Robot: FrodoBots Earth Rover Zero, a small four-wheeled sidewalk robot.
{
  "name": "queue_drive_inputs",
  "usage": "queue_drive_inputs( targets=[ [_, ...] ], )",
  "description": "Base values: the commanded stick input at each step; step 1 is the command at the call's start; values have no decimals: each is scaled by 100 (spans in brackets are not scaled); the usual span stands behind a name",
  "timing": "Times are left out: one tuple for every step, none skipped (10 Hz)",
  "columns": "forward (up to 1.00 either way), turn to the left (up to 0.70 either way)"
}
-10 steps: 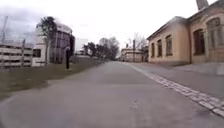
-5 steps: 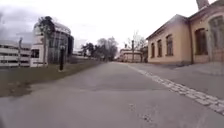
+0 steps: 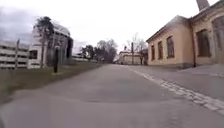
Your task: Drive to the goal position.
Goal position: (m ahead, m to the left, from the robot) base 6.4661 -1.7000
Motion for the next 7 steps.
queue_drive_inputs(
  targets=[
    [100,0],
    [100,0],
    [100,0],
    [100,0],
    [100,0],
    [100,0],
    [100,0]
  ],
)
